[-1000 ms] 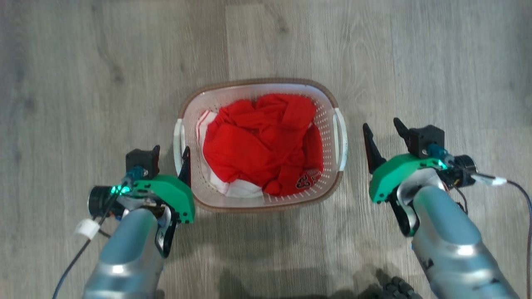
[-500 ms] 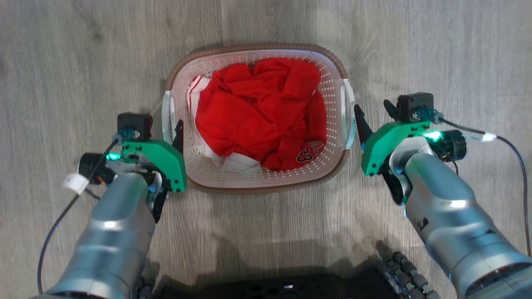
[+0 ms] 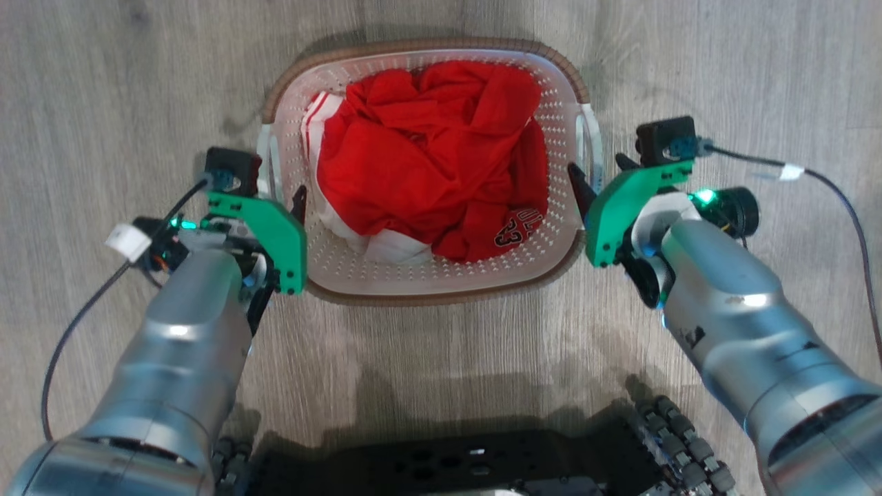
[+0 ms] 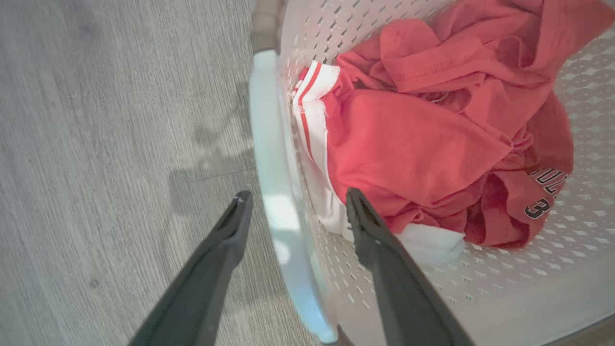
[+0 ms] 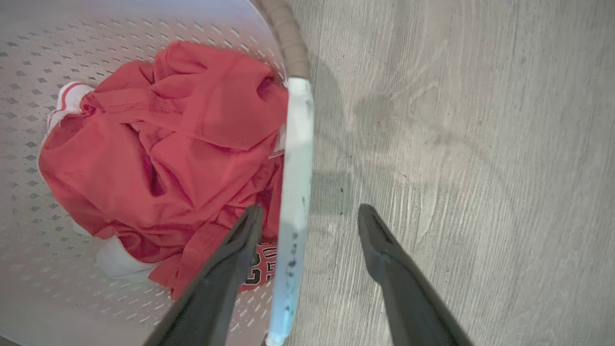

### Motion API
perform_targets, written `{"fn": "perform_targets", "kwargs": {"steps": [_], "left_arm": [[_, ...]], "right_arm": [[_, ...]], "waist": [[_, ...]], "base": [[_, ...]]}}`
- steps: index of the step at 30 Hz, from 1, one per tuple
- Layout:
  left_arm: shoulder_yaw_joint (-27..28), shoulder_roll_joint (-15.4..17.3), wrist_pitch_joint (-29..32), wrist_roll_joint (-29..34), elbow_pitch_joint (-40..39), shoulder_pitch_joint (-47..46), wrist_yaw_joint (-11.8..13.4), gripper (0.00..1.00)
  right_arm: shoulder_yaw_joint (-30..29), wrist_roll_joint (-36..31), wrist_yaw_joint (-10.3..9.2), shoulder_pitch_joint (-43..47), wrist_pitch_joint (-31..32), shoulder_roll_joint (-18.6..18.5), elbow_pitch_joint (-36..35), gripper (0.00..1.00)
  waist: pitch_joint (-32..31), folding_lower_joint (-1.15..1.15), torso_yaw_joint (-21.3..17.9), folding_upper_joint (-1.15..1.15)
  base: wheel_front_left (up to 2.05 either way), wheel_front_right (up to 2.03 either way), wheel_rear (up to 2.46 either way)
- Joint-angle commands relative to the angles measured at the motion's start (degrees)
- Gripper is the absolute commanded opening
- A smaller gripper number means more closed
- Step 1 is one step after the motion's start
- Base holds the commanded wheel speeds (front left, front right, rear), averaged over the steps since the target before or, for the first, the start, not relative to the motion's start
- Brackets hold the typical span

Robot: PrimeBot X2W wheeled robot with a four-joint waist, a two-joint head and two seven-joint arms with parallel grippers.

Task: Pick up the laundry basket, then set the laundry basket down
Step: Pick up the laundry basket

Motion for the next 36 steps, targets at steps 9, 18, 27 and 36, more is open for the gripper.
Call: {"fn": "perform_targets", "kwargs": {"steps": [9,18,27,36], "left_arm": [[-4.5,1.3,5.6,-4.9,0.2,-2.7,-0.4,1.0],[-7.6,1.2,9.5,-9.6,-0.1,-4.9,-0.4,1.0],[-10.5,1.9,9.4,-12.6,0.1,-6.4,-0.4,1.0],[-13.0,1.9,8.8,-14.8,0.2,-7.0,-0.4,1.0]], "right_arm": [[5.1,5.3,-0.08,-2.6,2.7,0.7,2.1,1.0],[6.9,8.7,-0.08,-4.7,4.2,0.7,3.7,1.0],[8.8,12.4,-0.08,-6.1,4.5,0.7,4.5,1.0],[11.6,14.0,-0.08,-7.3,4.1,0.7,5.4,1.0]], "waist": [[3.9,0.0,0.3,-0.01],[5.7,0.0,0.8,-0.01],[7.3,0.0,1.1,-0.01],[8.1,0.0,1.5,-0.01]], "base": [[0.0,0.0,0.0],[0.0,0.0,0.0],[0.0,0.0,0.0],[0.0,0.0,0.0]]}}
